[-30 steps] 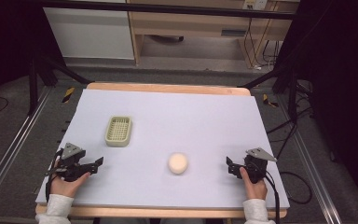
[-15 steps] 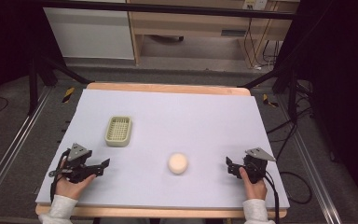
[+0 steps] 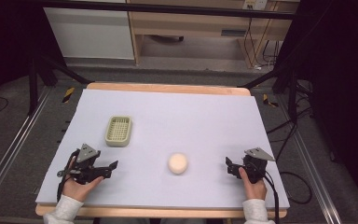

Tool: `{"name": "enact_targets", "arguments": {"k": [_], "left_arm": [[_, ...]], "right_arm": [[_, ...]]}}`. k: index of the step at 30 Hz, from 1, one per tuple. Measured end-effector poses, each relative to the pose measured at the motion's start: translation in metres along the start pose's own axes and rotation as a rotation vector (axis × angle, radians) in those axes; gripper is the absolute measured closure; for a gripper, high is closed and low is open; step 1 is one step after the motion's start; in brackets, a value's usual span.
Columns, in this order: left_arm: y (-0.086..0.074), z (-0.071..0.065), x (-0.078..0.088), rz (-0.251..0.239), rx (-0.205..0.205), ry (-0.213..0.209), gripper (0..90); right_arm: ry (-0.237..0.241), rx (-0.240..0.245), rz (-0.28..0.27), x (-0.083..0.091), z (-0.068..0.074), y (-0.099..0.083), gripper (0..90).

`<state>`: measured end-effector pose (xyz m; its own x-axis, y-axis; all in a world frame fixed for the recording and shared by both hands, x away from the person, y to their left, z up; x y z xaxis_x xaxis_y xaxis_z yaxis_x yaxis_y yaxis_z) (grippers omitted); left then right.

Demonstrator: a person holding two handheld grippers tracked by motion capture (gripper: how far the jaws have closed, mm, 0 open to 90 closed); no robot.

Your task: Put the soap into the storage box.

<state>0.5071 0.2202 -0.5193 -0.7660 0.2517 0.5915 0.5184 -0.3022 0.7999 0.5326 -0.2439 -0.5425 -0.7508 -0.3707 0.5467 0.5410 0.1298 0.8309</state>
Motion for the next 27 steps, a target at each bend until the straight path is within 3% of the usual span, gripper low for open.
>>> {"name": "enact_targets", "arguments": {"k": [12,27], "left_arm": [[0.006,-0.02,-0.002,-0.008,-0.028,-0.03,18.8],[0.02,-0.031,0.003,-0.028,-0.049,-0.055,19.9]], "right_arm": [[0.005,0.003,0.006,-0.001,0.001,0.0,4.0],[0.002,0.011,0.007,-0.001,0.001,0.0,4.0]]}}
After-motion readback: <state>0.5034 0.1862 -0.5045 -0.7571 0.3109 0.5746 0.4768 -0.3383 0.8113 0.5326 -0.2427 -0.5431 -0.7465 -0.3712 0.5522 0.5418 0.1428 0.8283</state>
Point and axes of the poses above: each handheld gripper's, and its own axes: x roughly backward along the jaws, y roughly out of its top, z roughly to its left, the point moved 10 cm from there along -x, roughly forward along the jaws, and after that the axes turned 10 degrees about y, right-handed, at the moved point
